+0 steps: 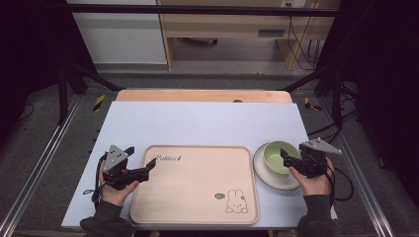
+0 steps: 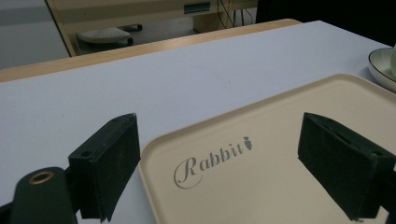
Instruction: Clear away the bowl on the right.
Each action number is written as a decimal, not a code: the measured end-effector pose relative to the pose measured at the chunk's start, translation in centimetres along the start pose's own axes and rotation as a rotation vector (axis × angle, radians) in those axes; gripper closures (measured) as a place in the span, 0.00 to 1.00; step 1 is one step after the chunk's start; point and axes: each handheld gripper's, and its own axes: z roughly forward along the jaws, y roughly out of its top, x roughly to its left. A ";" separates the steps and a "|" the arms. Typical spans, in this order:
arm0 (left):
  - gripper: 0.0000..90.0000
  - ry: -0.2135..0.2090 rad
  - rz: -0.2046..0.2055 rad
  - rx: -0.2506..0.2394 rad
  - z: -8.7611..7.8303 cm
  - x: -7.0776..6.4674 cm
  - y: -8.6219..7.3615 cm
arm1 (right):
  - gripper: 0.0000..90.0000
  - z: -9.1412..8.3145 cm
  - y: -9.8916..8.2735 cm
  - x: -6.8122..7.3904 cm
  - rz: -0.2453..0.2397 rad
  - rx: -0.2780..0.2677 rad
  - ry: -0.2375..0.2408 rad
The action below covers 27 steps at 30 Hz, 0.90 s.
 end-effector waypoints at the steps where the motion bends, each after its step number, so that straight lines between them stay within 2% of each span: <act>1: 0.14 0.000 0.001 0.001 0.0 0.0 0.0 | 0.33 0.0 0.0 0.0 0.000 0.000 0.000; 12: 0.14 -0.002 0.009 0.011 0.2 -0.2 -0.1 | 0.40 0.7 -0.6 -1.2 0.038 0.068 -0.028; 27: 0.14 -0.002 0.009 0.013 0.3 -0.2 -0.2 | 0.45 1.6 -1.3 -2.0 0.065 0.136 -0.034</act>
